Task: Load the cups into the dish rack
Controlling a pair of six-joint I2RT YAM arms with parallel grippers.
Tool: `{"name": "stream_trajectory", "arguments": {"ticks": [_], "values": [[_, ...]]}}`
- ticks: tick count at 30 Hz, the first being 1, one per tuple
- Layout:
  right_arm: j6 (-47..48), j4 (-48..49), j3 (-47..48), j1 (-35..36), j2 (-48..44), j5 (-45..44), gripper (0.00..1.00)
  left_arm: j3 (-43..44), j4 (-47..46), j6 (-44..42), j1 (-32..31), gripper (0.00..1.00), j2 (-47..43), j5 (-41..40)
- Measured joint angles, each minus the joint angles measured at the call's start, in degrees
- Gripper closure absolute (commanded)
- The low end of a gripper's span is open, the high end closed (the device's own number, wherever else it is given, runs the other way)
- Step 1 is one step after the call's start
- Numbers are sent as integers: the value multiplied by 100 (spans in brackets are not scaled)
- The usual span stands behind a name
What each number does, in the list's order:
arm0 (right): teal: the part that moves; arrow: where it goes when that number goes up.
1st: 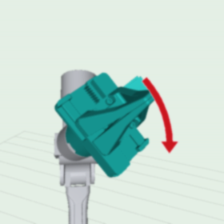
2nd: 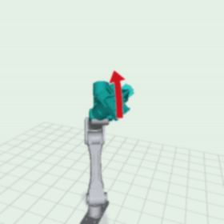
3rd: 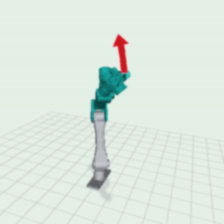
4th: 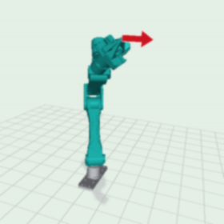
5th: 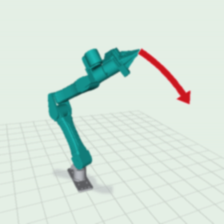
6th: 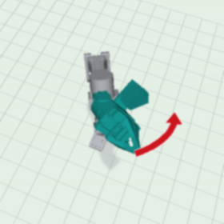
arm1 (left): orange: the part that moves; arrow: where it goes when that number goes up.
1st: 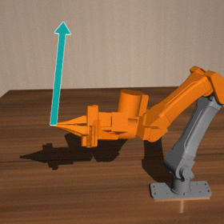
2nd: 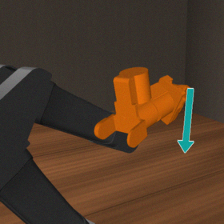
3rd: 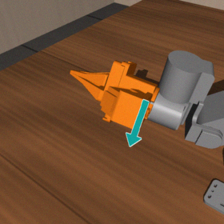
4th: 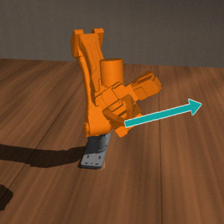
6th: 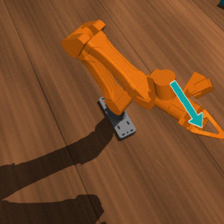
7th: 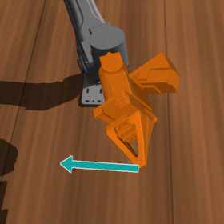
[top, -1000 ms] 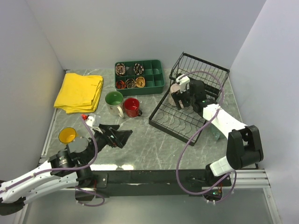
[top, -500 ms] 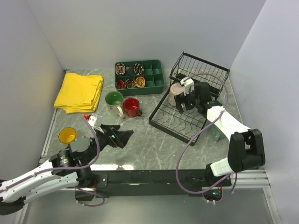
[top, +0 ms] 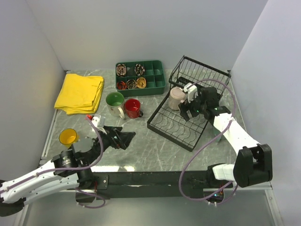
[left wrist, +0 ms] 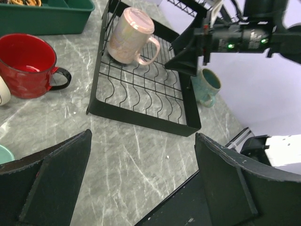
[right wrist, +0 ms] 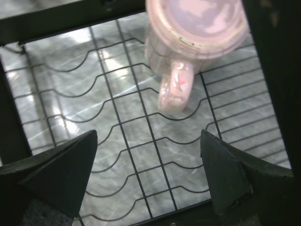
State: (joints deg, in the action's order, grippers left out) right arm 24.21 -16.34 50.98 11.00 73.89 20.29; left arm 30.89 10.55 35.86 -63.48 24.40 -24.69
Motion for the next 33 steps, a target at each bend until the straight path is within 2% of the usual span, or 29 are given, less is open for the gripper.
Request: {"name": "stream_trajectory", "arguments": {"ticks": [5,13,19,27,33], "values": [[146,-238,2,9,-39,293,7,13,7,24,0,4,157,42],[127,-66,153,9,527,289,7,96,48,114,0,4,72,39],[286,33,122,9,511,273,6,98,76,129,0,4,44,39],[629,-264,17,-7,74,319,5,133,85,125,0,4,166,42],[1032,-870,387,-52,195,728,5,164,94,125,0,4,195,42]]}}
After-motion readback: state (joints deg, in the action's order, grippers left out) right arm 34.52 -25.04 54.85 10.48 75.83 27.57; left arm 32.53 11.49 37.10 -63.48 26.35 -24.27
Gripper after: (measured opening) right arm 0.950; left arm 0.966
